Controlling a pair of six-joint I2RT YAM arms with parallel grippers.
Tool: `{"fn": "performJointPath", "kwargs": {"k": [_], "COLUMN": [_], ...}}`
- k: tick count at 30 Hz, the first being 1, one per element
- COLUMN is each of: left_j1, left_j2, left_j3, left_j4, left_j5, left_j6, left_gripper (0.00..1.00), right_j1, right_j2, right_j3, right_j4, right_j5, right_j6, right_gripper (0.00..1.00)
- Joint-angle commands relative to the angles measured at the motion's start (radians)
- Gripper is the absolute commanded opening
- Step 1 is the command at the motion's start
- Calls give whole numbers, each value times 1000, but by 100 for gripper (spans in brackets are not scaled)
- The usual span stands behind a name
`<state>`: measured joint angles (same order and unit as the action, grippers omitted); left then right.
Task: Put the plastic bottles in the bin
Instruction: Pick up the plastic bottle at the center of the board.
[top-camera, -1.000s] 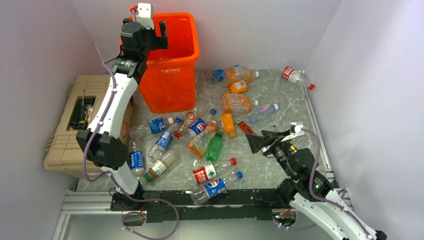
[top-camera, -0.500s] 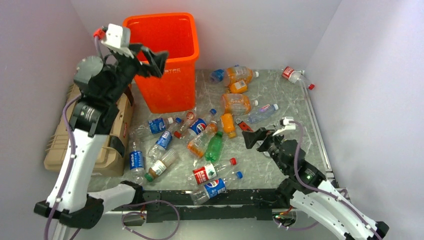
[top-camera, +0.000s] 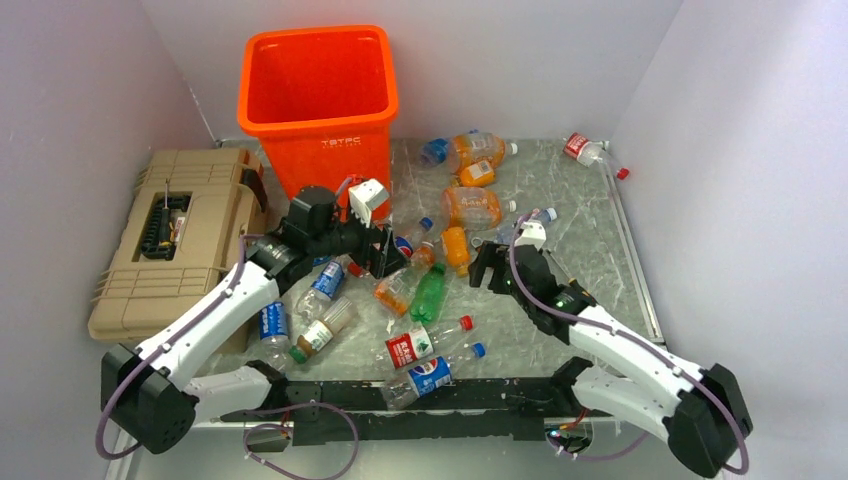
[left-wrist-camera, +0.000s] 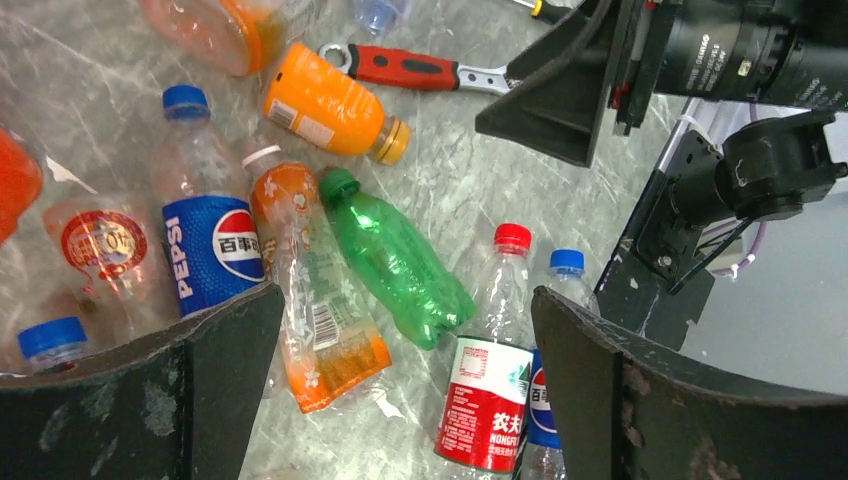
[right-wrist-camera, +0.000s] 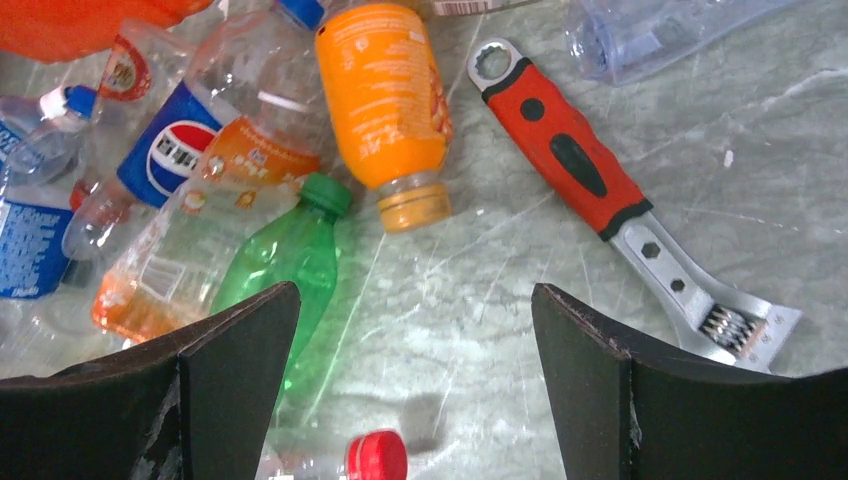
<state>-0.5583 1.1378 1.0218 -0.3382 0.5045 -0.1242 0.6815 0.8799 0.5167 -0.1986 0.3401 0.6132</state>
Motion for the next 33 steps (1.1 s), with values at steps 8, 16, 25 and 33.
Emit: {"fn": "performJointPath", "kwargs": {"k": [8,16,25,33], "left_j1": [-25,-72,-115,-123], "left_j2": [-140,-194,-190,-185], "left_j3": [-79,-87,-88,-84], "left_j4": [155,123,102,96], "left_j5": [-240,-369,-433,-438], "left_j6": [-53,1,40,46], "left_gripper": [99,99,99,99], "right_j1": [-73,-75,-76,-75], "right_j2": [385,597,805,873], "right_j3": [157,349,538,571], "right_j4": [254,203,73,30], "right_j5": [-111,-29,-19,-1], "right_j6": [-116,-185,-199,-201], "right_gripper": [96,96,85,82]}}
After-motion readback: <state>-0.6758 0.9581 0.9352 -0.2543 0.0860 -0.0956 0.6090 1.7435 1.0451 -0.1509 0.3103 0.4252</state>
